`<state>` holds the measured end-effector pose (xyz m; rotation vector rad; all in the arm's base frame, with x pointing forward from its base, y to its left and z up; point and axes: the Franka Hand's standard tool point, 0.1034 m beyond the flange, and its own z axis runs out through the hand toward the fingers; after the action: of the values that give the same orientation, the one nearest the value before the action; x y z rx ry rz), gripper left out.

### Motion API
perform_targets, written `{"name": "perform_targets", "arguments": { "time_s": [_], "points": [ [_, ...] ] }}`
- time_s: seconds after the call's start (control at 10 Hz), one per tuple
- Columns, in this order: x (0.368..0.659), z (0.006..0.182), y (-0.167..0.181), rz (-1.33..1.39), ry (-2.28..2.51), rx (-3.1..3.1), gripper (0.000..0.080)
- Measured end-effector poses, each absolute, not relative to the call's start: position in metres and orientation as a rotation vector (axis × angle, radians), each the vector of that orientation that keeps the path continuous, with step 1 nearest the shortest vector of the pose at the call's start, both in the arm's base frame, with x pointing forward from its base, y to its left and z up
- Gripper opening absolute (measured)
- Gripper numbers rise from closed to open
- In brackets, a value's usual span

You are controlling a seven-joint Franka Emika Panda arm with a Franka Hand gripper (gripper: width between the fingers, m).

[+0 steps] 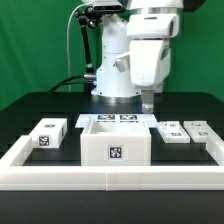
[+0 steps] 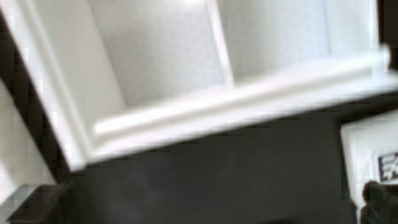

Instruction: Assemble cabinet

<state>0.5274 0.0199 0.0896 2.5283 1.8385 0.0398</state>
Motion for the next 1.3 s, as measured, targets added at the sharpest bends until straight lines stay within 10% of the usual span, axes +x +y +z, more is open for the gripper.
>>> {"name": "perform_targets", "arguments": {
  "time_s": [1.3],
  "points": [
    [0.490, 0.061, 0.004, 0.061, 2.117, 2.269, 0.0796]
  ]
}}
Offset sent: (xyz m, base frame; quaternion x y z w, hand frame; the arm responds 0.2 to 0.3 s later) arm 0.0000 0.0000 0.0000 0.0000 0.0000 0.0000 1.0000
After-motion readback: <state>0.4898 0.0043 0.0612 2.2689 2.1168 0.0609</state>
